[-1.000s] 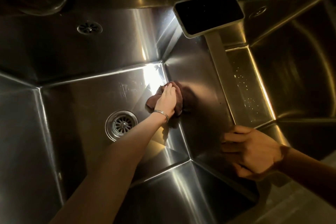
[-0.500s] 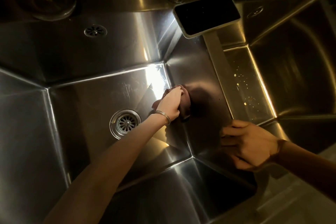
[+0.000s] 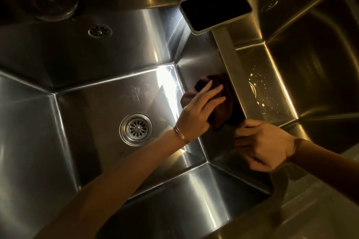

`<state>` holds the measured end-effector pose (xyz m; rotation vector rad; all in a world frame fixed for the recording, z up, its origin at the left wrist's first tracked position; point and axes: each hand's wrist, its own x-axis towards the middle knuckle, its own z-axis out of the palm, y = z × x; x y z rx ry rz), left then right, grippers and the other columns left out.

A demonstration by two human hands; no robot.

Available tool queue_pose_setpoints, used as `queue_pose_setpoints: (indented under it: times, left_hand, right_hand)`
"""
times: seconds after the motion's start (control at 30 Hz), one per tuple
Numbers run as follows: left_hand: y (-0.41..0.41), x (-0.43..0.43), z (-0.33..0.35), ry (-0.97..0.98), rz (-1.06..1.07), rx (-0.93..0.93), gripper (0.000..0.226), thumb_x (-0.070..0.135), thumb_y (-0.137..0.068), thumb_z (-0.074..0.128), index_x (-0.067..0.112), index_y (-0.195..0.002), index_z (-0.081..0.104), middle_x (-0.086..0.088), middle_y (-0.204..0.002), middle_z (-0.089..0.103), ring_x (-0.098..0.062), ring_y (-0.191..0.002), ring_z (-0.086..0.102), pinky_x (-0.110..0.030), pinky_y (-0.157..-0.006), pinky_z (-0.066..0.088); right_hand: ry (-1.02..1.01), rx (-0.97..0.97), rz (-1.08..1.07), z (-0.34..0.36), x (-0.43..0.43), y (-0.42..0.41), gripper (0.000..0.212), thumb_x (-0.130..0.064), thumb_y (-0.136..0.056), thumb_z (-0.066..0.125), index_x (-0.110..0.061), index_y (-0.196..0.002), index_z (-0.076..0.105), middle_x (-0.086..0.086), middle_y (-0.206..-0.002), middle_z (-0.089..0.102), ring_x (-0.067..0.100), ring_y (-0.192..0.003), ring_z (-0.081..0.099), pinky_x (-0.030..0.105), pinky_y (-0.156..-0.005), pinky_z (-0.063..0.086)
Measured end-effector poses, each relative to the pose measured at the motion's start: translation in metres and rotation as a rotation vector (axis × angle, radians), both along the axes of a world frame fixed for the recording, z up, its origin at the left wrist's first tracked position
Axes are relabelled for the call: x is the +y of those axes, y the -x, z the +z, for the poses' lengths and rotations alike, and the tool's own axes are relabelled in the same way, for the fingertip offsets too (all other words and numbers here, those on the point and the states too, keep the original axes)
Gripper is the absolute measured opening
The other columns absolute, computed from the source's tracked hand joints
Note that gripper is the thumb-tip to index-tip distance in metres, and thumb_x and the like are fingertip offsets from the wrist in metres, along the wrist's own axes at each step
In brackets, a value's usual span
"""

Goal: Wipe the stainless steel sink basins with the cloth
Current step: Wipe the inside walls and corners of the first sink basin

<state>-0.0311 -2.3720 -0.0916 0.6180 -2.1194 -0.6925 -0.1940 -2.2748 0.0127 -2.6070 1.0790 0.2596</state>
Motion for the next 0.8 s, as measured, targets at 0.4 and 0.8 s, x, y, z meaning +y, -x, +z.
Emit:
queue_pose_setpoints:
  times: [0.4,0.8]
  left_hand:
    - [-0.025,-0.039,-0.126,-0.180,-0.122,-0.953,0.049,0.016,-0.092,0.049,0.011,-0.139,0.036,-0.013,-0.150,0.028,-0.029,-0.139,0.021,-0.042,-0.113,0.022]
    - [-0.127,0.027,-0.147,-0.036,-0.469,-1.250,0.078,0.056,-0.084,0.042,0.029,-0.148,0.005,-0.004,-0.158,-0.010,-0.030,-0.144,-0.010,-0.056,-0.113,0.007]
  right_hand:
    - [0.020,0.000,0.043,-0.001,-0.001,0.000,0.031,-0.026,-0.079,0.043,-0.018,-0.071,0.072,-0.004,-0.068,0.063,0.019,-0.082,0.059,0.025,-0.088,0.031]
    - [-0.035,0.043,0.081,0.004,-0.006,-0.004,0.047,-0.033,-0.074,0.045,-0.024,-0.112,0.070,-0.005,-0.093,0.071,0.018,-0.093,0.066,0.031,-0.091,0.034]
